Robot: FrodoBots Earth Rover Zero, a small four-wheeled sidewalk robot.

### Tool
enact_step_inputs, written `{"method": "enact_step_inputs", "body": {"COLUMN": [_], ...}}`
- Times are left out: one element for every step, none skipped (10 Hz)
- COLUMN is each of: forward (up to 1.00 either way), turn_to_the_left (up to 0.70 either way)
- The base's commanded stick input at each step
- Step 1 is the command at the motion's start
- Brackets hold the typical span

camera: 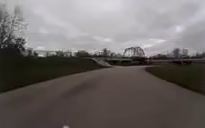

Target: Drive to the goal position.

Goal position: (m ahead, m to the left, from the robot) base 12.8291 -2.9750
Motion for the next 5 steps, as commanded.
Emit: {"method": "enact_step_inputs", "body": {"forward": [1.0,1.0,1.0,1.0,1.0], "turn_to_the_left": [0.0,0.0,0.0,0.0,0.0]}}
